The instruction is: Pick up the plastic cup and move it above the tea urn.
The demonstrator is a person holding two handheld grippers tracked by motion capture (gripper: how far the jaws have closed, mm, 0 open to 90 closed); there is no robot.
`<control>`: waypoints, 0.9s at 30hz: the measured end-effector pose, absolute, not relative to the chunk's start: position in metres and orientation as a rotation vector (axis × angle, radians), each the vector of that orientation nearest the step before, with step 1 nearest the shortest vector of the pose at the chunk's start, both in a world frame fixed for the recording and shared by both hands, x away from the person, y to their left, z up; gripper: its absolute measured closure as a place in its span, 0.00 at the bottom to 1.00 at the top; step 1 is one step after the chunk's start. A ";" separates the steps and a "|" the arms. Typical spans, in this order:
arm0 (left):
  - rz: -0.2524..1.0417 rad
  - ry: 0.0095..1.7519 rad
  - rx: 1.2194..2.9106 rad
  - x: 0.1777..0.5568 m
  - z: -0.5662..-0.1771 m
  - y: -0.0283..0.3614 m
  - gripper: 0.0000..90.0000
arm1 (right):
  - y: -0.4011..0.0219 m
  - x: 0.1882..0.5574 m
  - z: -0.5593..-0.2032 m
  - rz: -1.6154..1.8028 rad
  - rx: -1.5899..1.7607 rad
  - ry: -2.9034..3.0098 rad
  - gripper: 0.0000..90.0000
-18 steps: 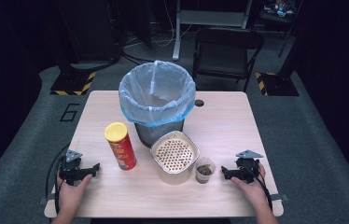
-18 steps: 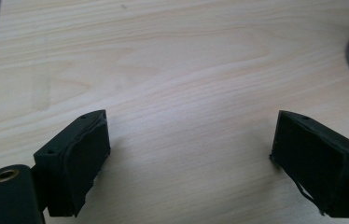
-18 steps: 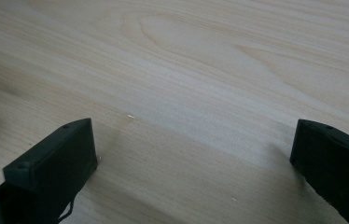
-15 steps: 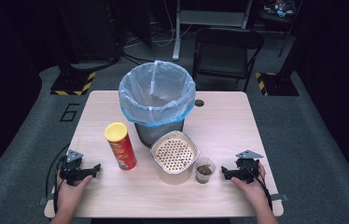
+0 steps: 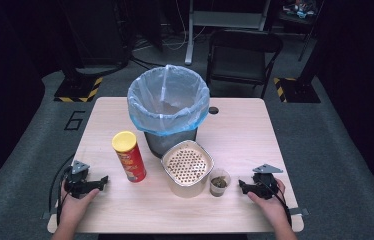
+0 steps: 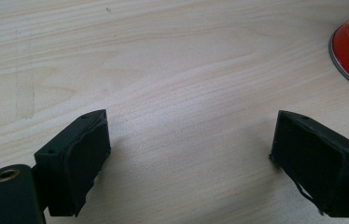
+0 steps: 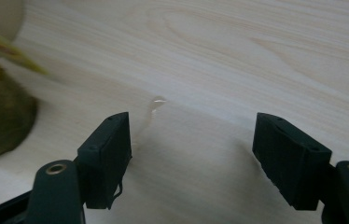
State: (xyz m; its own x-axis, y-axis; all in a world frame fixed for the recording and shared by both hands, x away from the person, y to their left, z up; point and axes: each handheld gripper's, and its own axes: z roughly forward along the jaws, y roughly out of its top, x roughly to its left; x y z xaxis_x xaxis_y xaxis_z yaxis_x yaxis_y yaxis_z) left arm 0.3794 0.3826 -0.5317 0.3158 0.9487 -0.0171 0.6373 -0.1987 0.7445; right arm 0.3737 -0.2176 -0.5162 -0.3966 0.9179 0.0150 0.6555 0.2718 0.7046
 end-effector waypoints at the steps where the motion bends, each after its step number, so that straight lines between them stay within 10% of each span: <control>1: 0.606 1.401 1.926 0.379 -0.532 0.383 0.12 | -0.215 0.370 -0.512 0.911 1.430 2.150 0.32; 27: 0.625 1.426 1.916 0.380 -0.532 0.380 0.12 | -0.136 0.330 -0.477 1.072 1.268 2.155 0.17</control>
State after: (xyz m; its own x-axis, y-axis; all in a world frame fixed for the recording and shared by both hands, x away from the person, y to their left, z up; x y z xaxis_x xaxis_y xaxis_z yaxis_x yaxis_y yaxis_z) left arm 0.3802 0.3804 -0.5316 0.2911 0.9566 -0.0098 0.6412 -0.1875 0.7441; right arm 0.3299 -0.1364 -0.4768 -0.4968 0.8674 0.0272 0.5451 0.2875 0.7875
